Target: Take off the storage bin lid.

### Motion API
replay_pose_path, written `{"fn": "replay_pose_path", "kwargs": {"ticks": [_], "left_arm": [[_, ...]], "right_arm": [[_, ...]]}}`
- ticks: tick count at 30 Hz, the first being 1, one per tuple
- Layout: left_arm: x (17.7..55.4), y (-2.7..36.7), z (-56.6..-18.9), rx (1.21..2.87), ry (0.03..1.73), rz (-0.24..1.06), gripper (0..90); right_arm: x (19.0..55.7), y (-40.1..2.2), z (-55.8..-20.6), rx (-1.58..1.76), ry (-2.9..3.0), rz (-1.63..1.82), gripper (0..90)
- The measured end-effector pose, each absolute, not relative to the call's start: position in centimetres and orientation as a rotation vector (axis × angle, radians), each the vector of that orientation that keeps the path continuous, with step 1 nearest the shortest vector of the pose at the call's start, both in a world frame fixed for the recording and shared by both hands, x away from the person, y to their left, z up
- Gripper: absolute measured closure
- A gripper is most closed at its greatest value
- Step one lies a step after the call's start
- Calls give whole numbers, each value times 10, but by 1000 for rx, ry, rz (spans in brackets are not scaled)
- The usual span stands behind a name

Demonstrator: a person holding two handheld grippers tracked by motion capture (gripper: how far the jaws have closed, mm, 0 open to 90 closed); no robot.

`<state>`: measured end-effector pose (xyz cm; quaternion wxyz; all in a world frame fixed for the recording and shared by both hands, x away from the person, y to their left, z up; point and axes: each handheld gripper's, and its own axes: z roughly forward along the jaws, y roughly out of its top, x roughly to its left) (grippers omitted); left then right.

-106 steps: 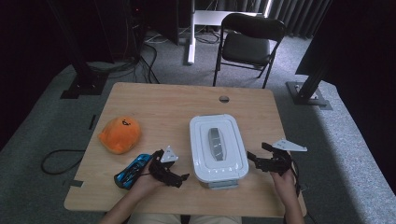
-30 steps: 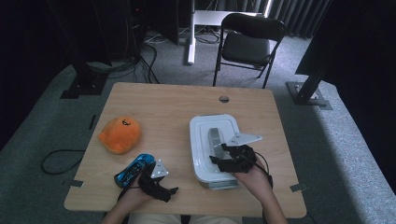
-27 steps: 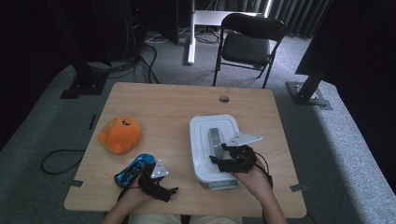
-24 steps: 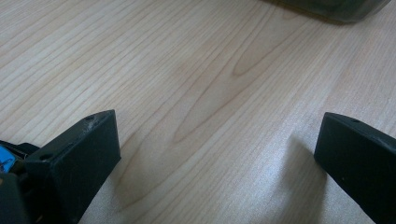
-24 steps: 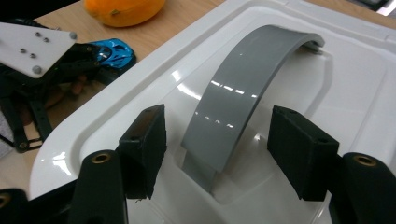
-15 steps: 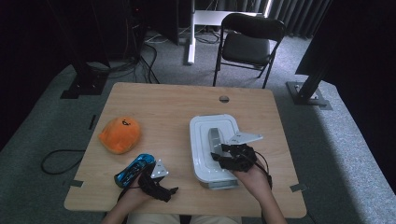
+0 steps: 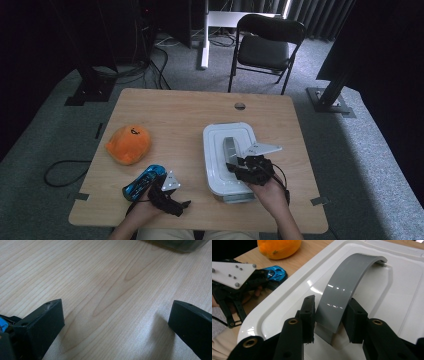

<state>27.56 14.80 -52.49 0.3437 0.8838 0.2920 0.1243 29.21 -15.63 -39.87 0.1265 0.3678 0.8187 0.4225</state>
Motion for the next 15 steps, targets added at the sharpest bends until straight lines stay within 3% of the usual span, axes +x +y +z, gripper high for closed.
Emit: {"fn": "replay_pose_path", "kwargs": {"ticks": [15], "left_arm": [[276, 148, -525, 2294, 761, 325, 9]], "right_arm": [[290, -161, -386, 1068, 2372, 1280, 681]]}}
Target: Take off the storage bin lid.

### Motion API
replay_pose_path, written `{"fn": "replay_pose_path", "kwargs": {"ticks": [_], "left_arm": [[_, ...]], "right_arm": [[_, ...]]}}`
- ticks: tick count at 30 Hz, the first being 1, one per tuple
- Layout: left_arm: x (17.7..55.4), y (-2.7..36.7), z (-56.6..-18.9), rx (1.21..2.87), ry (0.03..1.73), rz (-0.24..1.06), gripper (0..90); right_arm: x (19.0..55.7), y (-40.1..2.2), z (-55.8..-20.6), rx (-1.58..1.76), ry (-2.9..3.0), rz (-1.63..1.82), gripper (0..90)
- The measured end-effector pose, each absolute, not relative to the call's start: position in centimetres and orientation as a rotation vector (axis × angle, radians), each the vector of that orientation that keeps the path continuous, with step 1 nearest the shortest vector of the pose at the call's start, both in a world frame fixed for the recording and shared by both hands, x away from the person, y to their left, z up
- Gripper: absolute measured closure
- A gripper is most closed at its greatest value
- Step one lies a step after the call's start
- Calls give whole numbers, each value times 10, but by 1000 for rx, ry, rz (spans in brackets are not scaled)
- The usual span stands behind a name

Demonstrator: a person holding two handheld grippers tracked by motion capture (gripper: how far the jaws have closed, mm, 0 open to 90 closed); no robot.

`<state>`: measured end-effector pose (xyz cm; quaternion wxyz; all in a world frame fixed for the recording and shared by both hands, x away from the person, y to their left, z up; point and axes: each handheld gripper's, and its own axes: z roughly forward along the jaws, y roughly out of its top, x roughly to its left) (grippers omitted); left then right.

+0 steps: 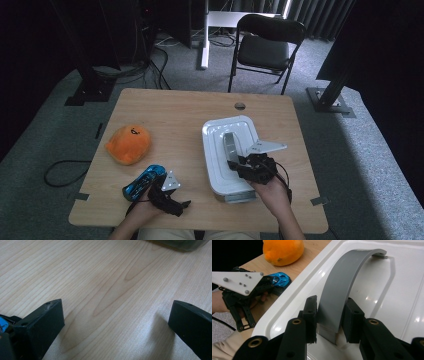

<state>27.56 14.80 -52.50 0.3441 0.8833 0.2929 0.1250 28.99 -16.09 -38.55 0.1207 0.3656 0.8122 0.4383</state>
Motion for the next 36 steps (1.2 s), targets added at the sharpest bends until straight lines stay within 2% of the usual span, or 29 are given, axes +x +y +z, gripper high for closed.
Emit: {"fn": "replay_pose_path", "kwargs": {"ticks": [16, 36], "left_arm": [[276, 148, -525, 2295, 761, 325, 9], [276, 148, -525, 2296, 761, 326, 9]], "right_arm": [[293, -186, -361, 1099, 2262, 1298, 706], [295, -224, -350, 1167, 2149, 1281, 712]]}}
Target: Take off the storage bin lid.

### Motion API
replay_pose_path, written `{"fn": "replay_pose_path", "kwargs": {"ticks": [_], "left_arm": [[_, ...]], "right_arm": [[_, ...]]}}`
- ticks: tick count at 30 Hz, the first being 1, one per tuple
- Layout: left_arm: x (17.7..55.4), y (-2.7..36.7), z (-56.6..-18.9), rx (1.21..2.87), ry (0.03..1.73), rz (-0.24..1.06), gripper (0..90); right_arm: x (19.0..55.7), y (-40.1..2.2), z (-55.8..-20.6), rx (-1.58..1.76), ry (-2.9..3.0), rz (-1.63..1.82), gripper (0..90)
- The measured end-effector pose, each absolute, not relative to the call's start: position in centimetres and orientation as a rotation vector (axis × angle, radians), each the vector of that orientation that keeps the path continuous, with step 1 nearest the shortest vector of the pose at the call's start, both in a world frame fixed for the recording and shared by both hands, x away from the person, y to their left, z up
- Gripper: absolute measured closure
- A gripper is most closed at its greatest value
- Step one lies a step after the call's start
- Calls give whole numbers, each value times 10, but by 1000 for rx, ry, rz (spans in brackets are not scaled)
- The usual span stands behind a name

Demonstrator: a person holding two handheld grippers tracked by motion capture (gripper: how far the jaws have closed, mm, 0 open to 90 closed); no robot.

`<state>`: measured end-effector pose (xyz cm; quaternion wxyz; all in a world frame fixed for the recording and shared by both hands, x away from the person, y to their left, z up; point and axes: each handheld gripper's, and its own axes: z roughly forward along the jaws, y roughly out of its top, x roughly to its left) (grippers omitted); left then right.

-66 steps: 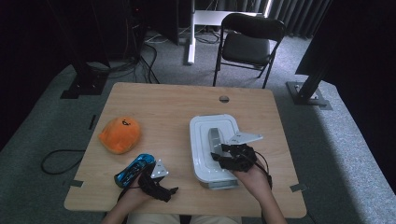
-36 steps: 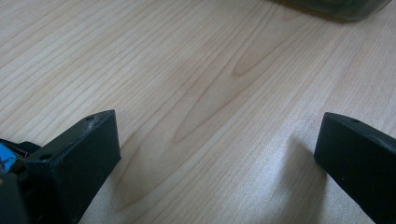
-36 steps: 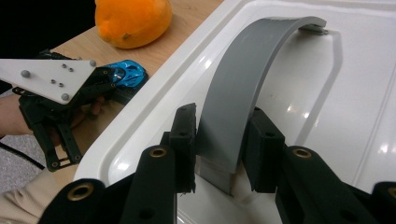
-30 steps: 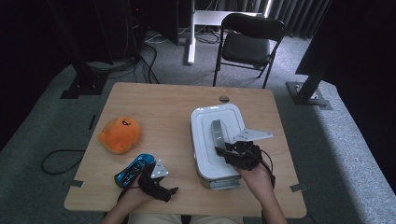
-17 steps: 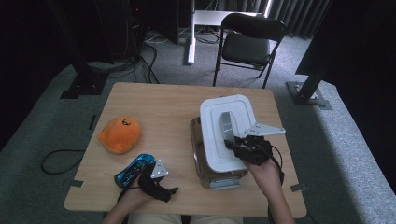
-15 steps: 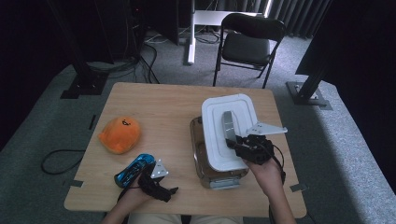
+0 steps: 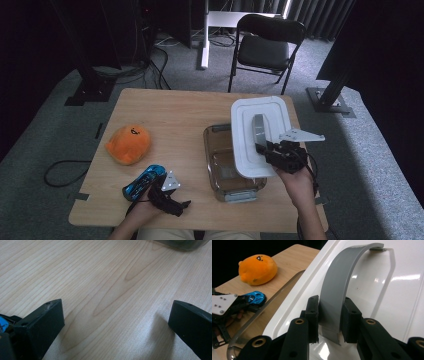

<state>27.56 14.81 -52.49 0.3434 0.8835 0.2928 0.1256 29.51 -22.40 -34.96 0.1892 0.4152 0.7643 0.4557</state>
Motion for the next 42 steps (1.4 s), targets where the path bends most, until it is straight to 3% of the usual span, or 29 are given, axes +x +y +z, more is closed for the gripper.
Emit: {"fn": "replay_pose_path", "kwargs": {"ticks": [20, 42], "left_arm": [[276, 148, -525, 2294, 762, 326, 9], [275, 148, -525, 2295, 763, 328, 9]], "right_arm": [[304, -274, -346, 1261, 2021, 1229, 716], [332, -304, -402, 1420, 1998, 1138, 716]]}}
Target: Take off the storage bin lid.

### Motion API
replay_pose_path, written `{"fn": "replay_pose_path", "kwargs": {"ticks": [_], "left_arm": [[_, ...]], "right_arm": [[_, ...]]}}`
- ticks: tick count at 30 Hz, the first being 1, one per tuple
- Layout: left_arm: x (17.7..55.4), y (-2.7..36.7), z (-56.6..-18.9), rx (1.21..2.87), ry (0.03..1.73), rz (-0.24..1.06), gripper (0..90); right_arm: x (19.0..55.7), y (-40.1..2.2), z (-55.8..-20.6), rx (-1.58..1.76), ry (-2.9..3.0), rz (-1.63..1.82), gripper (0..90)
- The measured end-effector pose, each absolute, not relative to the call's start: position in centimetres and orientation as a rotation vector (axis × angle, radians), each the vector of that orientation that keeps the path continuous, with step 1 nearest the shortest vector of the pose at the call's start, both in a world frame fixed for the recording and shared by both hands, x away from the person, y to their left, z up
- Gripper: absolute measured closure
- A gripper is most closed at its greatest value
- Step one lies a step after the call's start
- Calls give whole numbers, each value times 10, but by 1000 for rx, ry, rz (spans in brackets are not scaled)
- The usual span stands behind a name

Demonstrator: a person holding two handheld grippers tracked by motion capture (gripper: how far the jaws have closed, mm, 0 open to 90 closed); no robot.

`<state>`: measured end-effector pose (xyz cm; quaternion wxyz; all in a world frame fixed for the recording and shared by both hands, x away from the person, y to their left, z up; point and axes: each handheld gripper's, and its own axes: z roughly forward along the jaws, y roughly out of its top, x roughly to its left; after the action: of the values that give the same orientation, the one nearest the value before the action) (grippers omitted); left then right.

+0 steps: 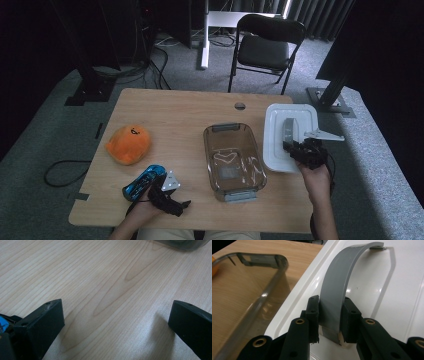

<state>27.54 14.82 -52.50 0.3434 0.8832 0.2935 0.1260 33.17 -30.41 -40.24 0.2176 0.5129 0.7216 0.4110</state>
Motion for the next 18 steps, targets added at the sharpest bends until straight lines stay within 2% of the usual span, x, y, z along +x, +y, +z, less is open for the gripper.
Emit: {"fn": "replay_pose_path", "kwargs": {"ticks": [18], "left_arm": [[275, 148, -525, 2297, 762, 327, 9]], "right_arm": [[352, -308, -471, 1507, 2026, 1192, 715]]}}
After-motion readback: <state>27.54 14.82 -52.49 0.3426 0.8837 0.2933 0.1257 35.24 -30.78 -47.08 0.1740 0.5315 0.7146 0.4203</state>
